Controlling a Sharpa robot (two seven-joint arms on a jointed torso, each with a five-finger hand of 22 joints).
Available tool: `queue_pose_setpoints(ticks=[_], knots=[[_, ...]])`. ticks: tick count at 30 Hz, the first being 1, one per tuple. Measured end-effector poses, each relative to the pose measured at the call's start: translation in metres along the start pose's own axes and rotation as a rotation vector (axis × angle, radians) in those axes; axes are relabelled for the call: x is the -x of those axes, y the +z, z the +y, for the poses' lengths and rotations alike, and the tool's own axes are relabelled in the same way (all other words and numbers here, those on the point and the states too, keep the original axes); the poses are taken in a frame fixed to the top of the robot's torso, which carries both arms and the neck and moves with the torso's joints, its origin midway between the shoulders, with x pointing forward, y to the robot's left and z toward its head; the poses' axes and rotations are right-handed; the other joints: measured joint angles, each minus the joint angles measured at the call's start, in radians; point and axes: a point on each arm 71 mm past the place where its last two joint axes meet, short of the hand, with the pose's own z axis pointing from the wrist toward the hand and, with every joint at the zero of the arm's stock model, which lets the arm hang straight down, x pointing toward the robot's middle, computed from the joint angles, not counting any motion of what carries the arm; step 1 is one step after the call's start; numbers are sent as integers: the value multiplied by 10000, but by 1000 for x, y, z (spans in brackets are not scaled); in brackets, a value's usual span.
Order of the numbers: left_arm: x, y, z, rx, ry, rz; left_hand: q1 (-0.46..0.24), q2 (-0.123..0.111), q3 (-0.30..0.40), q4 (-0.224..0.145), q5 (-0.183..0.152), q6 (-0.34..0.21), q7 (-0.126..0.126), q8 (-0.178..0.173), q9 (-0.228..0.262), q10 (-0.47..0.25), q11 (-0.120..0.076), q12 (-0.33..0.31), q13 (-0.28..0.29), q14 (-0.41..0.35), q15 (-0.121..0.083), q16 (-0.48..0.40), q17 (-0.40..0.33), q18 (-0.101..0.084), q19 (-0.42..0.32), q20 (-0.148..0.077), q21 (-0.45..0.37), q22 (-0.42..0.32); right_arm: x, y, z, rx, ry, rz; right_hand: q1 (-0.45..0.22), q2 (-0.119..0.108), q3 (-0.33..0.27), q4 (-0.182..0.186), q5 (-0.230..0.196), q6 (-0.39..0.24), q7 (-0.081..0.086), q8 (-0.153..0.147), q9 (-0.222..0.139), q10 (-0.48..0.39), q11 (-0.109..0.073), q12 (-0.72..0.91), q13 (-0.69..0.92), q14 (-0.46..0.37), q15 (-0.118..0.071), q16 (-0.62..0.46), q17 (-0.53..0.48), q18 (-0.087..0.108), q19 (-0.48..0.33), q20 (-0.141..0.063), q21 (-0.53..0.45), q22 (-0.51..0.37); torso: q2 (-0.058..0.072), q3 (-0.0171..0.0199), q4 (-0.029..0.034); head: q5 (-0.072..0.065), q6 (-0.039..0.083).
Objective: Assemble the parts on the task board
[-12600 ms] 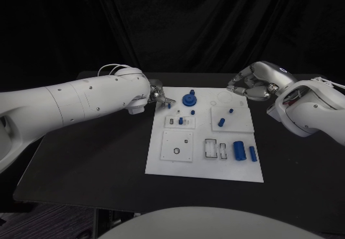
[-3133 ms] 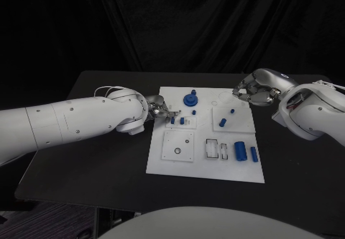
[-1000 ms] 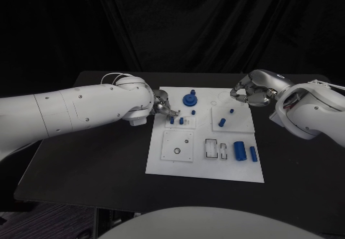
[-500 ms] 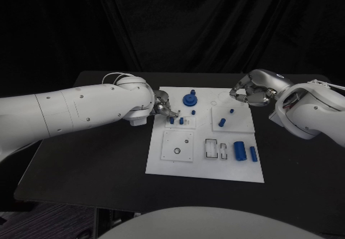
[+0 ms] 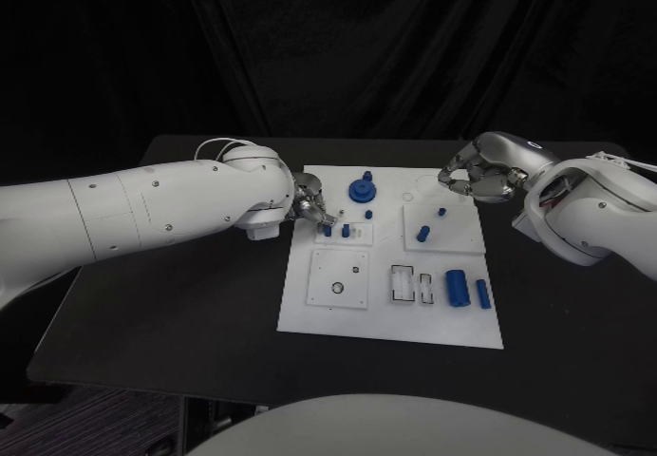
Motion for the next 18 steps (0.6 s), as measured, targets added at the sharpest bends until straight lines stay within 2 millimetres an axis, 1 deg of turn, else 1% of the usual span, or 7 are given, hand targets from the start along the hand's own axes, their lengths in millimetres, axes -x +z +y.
queue_pose_setpoints(ticks=[5,8,9,12,14,18], knots=[[0,0,0,-24,6,9,56,-56,291,-71,196,0,0,0,-34,0,0,0,0,0,0,0,0,0,0,0,0,0,0,0,0,-2,11,6,0,0,0,0,0,0,0,0,0,0,0,0,5,0,0,0,0,0,0,0,0,0,-1,0,-2,16,0],[0,0,-1,-50,9,12,104,-104,405,-95,252,21,22,0,-36,0,0,0,0,0,0,0,0,0,0,0,0,0,0,0,0,-7,15,9,0,0,0,0,0,0,0,0,-1,0,0,0,5,0,0,0,0,0,0,0,0,-1,-2,0,-2,18,0],[0,0,-1,-59,8,11,153,-154,531,-111,360,27,28,0,-41,0,0,0,0,0,0,0,0,0,0,0,0,0,0,0,0,-9,16,9,0,0,0,0,0,0,0,0,-1,0,0,0,5,0,0,0,0,-1,0,0,0,-1,-2,0,-2,20,0],[0,0,-1,-89,1,2,134,-203,737,-163,496,37,38,0,-46,0,0,0,0,0,0,0,1,1,0,0,0,0,0,0,0,-14,18,12,0,0,0,0,0,0,0,0,-1,0,0,0,4,0,0,0,0,0,0,0,0,-1,-2,0,-2,21,0],[0,-1,-1,-106,-6,-7,167,-258,817,-209,500,37,38,0,-45,0,0,0,0,0,0,0,0,0,0,0,0,0,0,0,0,-18,19,14,0,0,0,0,0,0,0,0,-1,0,0,0,4,0,0,0,0,-1,0,0,0,-2,-2,0,-2,21,0],[-1,-2,0,-162,-37,-44,191,-282,867,-235,500,36,39,0,-46,0,0,0,0,0,0,0,0,0,0,0,0,0,0,0,0,-26,20,19,0,0,0,0,0,0,0,0,-1,0,0,0,3,0,0,0,0,0,0,0,-42,-2,-1,0,-1,22,0]])
